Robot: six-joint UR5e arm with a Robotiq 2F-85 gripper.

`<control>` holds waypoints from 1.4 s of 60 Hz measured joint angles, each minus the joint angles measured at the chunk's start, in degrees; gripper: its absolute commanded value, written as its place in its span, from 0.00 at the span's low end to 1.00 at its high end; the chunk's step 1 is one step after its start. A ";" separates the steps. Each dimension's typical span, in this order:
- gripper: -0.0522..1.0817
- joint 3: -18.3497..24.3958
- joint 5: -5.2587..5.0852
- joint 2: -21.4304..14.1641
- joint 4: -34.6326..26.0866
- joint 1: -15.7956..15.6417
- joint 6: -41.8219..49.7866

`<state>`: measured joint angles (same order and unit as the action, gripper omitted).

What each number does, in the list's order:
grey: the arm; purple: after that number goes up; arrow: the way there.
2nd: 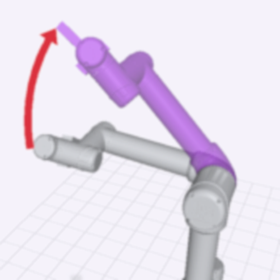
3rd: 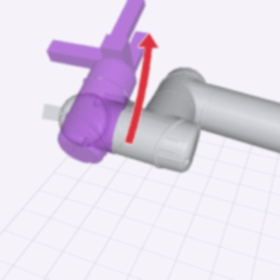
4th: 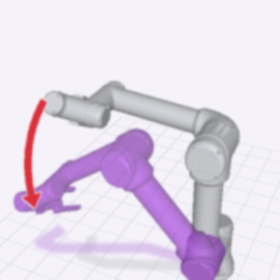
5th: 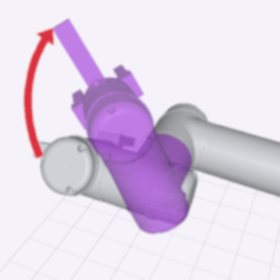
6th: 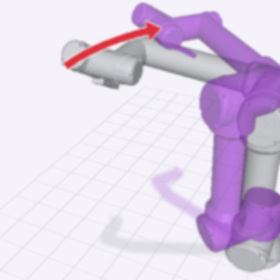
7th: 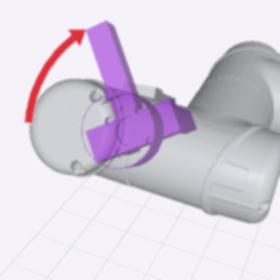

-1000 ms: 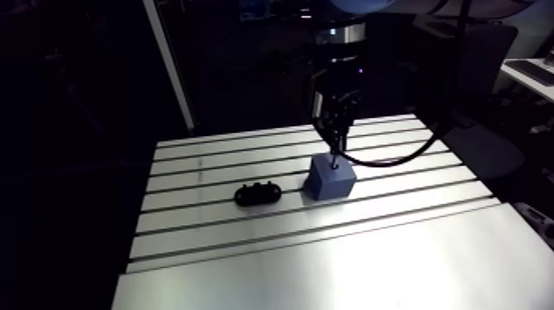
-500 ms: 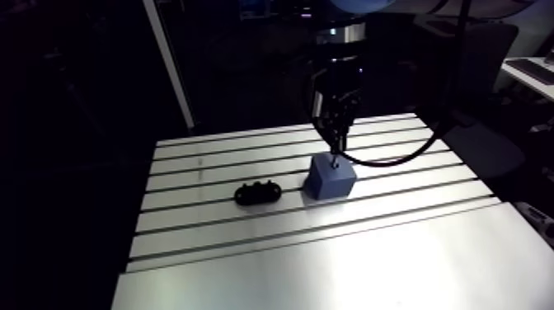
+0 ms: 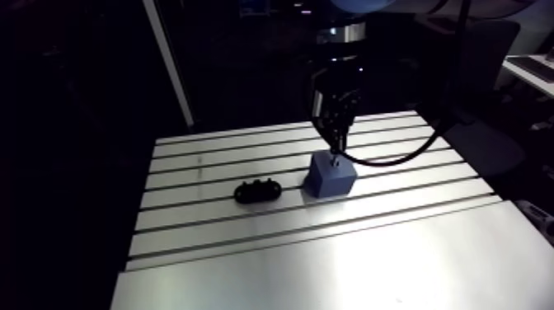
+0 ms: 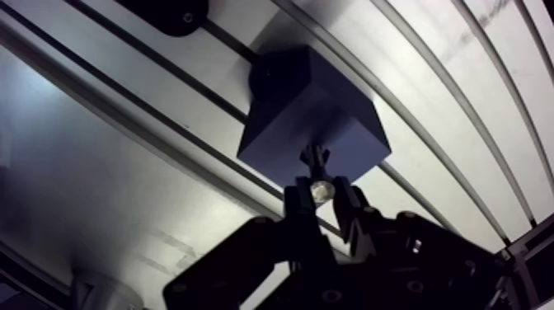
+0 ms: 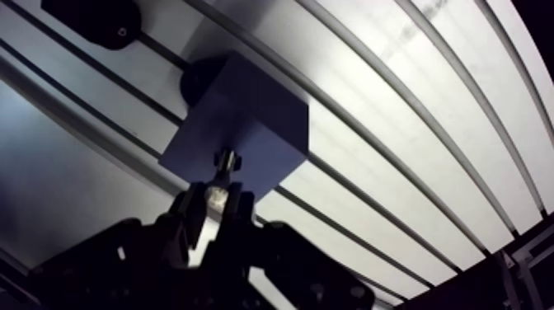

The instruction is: Pick up the M10 bolt and insert it into the hex recess until seated.

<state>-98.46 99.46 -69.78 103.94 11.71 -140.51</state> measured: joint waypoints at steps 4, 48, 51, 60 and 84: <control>0.89 0.04 0.00 0.06 0.03 -0.01 0.00; 0.89 -0.09 -0.01 0.40 0.35 0.06 0.09; 0.89 -0.10 -0.01 0.40 0.35 0.07 0.09; 0.71 -0.11 -0.01 0.40 0.31 0.06 0.02; 0.05 -0.72 1.89 -0.05 0.20 0.06 -0.75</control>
<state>-99.18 101.35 -69.83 104.13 11.77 -141.26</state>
